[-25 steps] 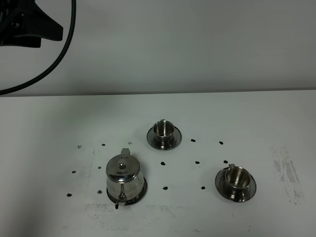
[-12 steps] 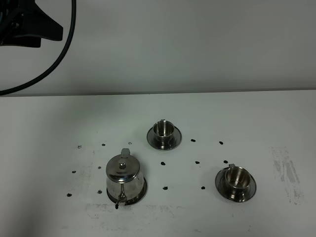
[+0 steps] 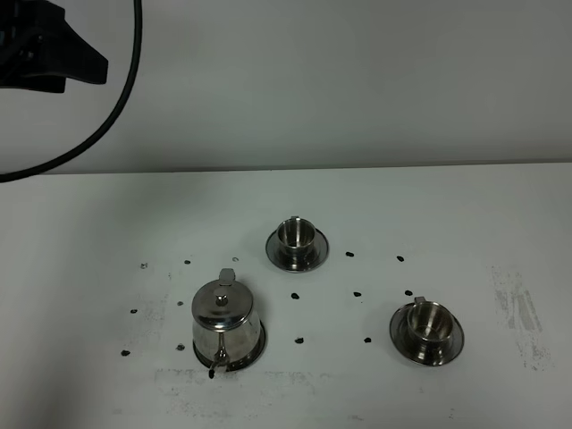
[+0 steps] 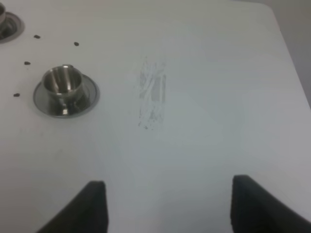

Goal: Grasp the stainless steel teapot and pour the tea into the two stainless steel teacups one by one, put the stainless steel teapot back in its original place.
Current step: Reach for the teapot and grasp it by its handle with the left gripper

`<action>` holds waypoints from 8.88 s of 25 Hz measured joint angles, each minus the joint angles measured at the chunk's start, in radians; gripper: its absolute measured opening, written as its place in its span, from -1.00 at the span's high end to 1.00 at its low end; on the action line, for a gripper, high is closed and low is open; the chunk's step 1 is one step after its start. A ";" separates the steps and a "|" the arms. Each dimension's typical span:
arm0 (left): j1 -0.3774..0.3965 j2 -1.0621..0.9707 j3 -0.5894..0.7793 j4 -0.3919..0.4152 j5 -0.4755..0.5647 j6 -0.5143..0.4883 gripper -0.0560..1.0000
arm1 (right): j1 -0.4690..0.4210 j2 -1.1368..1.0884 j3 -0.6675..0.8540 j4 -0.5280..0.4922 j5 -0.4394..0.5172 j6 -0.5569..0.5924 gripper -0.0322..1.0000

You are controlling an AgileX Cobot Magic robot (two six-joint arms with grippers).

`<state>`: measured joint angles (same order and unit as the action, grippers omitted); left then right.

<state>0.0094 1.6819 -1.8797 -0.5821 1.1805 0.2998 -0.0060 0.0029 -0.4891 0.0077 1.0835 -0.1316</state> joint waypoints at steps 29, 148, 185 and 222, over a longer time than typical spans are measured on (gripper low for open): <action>-0.348 0.270 0.000 0.420 -0.076 -0.254 -0.24 | 0.000 0.000 0.000 0.000 0.000 0.000 -0.15; -0.343 0.597 0.000 0.415 -0.084 -0.224 -0.05 | 0.000 0.000 -0.011 0.046 -0.042 0.027 -0.15; -0.337 0.602 0.000 0.520 -0.052 -0.205 -0.01 | 0.000 0.000 0.005 0.046 -0.012 0.050 -0.15; -0.310 0.602 0.000 0.528 -0.006 -0.179 0.05 | 0.000 0.000 0.005 0.046 -0.012 0.051 -0.15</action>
<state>-0.3011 2.2836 -1.8797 -0.0545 1.1749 0.1206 -0.0060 0.0029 -0.4837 0.0540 1.0715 -0.0806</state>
